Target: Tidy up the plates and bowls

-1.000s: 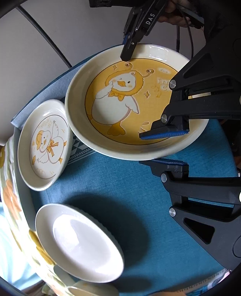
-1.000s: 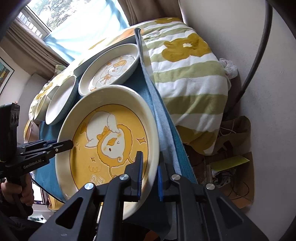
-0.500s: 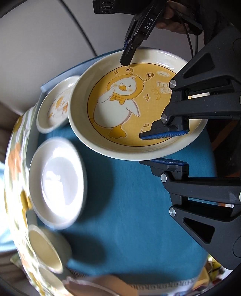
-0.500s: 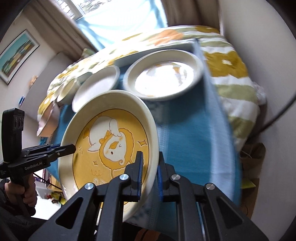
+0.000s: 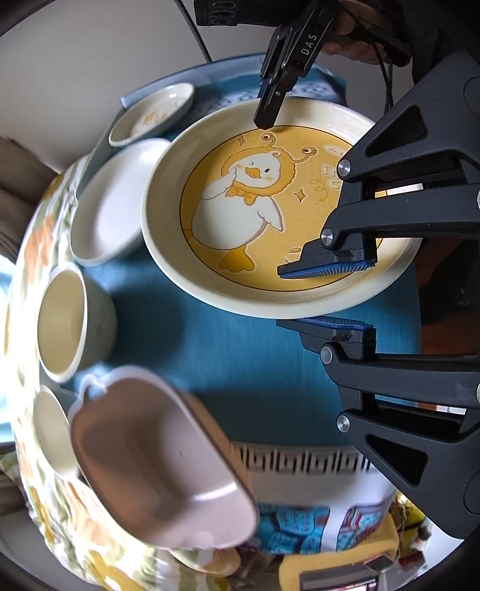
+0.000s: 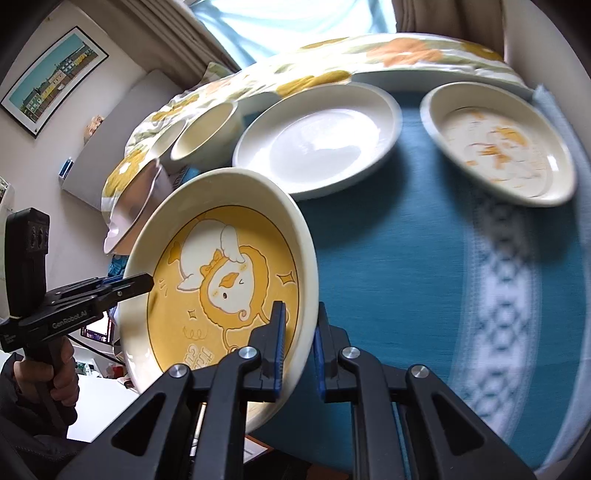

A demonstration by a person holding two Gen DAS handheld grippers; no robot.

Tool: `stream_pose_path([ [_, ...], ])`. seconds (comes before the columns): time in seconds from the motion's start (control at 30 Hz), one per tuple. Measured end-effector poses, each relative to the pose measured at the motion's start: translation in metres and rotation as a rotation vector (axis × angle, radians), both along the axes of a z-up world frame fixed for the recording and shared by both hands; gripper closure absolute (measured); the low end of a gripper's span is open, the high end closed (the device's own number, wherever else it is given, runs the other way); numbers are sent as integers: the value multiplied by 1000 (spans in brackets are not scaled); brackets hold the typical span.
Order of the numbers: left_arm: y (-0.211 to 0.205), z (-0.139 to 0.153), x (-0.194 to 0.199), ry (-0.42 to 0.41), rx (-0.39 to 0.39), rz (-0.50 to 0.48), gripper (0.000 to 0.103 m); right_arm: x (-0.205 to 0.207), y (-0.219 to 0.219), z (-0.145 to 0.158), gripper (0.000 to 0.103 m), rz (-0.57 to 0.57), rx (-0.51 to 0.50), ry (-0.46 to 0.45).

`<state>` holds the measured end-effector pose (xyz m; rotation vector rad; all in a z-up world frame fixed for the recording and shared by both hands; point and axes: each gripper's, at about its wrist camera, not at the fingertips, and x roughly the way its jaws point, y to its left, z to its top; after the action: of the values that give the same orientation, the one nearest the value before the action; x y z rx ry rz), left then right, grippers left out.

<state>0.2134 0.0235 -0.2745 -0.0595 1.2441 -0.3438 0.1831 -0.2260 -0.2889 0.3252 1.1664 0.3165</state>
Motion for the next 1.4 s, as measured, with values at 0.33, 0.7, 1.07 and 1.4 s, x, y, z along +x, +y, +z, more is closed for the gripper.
stream_pose_path([
  [0.33, 33, -32, 15, 29, -5, -20, 86, 14, 36, -23, 90, -15, -22, 12],
  [0.7, 37, -36, 16, 34, -20, -31, 82, 14, 38, -24, 90, -59, -27, -11],
  [1.07, 24, -37, 24, 9, 31, -34, 41, 11, 36, -25, 81, -104, -44, -12],
  [1.4, 22, -33, 21, 5, 52, -17, 40, -2, 40, -12, 25, -139, -51, -90],
])
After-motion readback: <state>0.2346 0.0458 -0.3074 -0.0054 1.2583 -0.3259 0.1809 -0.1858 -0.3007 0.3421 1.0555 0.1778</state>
